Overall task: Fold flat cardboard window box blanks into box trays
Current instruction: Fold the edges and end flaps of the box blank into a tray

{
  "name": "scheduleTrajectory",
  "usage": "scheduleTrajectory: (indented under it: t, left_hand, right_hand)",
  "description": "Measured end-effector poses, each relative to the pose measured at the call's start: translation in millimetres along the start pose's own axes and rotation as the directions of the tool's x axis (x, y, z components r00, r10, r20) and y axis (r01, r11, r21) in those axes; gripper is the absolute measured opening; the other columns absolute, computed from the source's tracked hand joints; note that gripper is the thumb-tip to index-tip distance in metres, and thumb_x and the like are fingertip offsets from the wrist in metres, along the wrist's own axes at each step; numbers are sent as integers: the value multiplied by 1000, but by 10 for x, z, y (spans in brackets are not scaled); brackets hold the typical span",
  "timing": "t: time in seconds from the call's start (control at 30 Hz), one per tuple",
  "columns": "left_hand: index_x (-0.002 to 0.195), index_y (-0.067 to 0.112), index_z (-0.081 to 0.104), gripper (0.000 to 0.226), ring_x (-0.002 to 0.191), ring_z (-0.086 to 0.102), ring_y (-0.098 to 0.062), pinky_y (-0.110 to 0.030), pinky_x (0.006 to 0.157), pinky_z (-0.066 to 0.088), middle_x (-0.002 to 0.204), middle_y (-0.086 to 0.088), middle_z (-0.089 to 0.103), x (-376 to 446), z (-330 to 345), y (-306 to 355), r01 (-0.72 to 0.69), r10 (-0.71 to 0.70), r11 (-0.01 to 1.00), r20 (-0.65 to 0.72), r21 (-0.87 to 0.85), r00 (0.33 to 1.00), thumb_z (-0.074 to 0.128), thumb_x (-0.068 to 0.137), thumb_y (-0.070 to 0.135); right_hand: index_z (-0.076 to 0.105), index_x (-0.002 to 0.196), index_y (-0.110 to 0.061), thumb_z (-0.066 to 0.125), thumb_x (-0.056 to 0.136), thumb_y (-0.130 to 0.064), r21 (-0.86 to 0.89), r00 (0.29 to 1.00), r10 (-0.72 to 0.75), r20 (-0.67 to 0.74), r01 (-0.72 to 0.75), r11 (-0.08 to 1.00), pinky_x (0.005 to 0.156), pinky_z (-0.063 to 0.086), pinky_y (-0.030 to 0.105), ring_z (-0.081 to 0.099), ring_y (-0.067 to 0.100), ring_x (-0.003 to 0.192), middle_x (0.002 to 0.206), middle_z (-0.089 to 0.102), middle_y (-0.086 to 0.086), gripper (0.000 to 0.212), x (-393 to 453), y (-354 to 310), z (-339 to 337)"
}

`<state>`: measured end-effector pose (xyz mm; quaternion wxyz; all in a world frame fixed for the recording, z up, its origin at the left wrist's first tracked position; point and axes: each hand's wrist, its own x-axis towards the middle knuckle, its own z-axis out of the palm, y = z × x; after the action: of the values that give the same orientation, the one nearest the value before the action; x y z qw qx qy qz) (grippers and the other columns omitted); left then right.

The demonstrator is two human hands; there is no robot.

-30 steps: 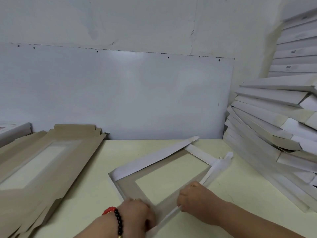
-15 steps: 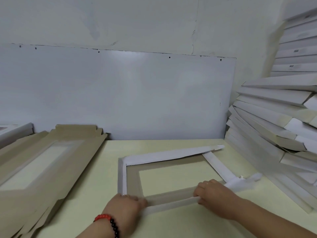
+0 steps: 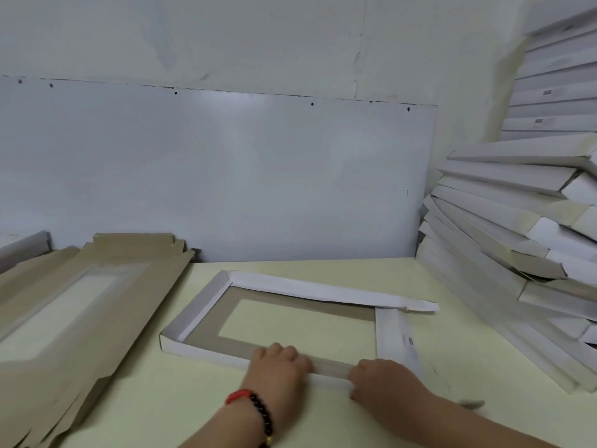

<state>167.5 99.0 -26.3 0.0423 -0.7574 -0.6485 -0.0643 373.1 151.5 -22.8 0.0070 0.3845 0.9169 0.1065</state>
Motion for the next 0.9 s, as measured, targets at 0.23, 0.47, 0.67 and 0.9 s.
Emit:
scheduleTrajectory:
  t: [0.23, 0.47, 0.67, 0.9]
  left_hand:
    - [119, 25, 55, 31, 121, 42, -19, -32, 98, 20, 124, 1, 51, 15, 174, 292, -106, 106, 994, 12, 3, 994, 40, 92, 20]
    - [93, 36, 67, 32, 102, 53, -7, -34, 91, 27, 92, 18, 62, -108, -97, -197, -197, 198, 979, 7, -59, 980, 66, 66, 17]
    - [67, 35, 68, 45, 78, 64, -6, -22, 81, 47, 71, 23, 61, -37, -104, -564, -405, 404, 913, -35, -36, 914, 71, 35, 3]
    - [96, 30, 72, 44, 104, 55, -9, -11, 97, 22, 101, 15, 66, 38, -111, -575, -237, 238, 971, 58, -22, 970, 54, 69, 1]
  right_hand:
    - [59, 96, -24, 46, 94, -39, 310, 994, -75, 76, 48, 949, 71, 35, 28, 55, 18, 84, 95, 65, 2, 20, -147, -225, -367]
    - [33, 143, -39, 57, 88, -25, 12, 958, -26, 286, 24, 1000, 120, 3, 34, 1, 8, 147, 153, 23, -17, 62, -397, 676, -472]
    - [28, 146, -39, 55, 76, -25, 57, 934, -86, 348, 70, 996, 115, 3, 24, 23, 10, 142, 148, 32, -13, 76, -378, 633, -364]
    - [30, 140, -41, 76, 58, -68, 194, 885, -90, 457, -1, 981, 104, 36, 41, 32, 19, 125, 130, 43, -10, 97, 6, 134, -517]
